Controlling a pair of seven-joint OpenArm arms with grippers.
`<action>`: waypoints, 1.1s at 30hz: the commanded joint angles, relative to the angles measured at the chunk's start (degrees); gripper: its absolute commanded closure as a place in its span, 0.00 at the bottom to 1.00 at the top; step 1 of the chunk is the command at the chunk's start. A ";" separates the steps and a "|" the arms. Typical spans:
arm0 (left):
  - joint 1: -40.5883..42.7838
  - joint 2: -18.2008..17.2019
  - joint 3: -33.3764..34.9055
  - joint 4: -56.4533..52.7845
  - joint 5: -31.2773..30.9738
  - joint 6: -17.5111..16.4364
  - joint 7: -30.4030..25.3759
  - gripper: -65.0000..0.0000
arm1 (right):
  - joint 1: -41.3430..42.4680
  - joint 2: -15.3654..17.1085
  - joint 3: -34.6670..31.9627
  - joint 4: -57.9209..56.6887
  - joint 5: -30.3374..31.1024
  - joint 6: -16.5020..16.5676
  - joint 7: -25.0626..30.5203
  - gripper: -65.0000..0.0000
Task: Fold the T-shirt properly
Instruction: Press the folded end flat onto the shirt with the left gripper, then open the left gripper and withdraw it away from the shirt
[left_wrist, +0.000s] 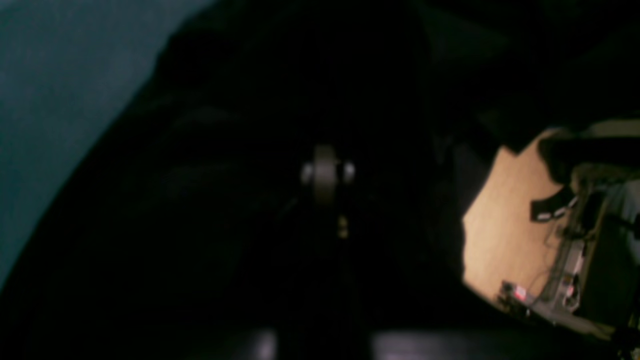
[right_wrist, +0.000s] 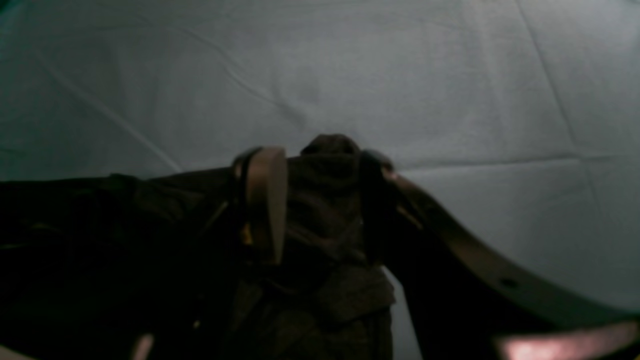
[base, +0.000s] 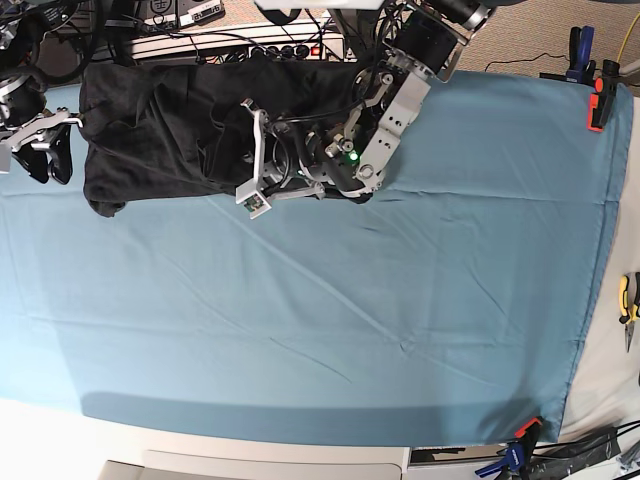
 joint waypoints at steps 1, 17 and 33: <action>-0.48 1.14 0.00 1.14 -1.42 -0.44 -1.81 1.00 | 0.02 1.11 0.33 0.83 1.03 0.06 1.57 0.62; -1.99 4.73 0.00 -12.13 -0.96 -4.11 -13.60 1.00 | 0.02 1.11 -3.32 0.83 0.94 0.06 1.62 0.62; -12.31 4.73 0.00 -13.64 -0.55 -4.02 -13.90 1.00 | 0.02 1.11 -4.46 0.83 0.72 0.06 1.57 0.62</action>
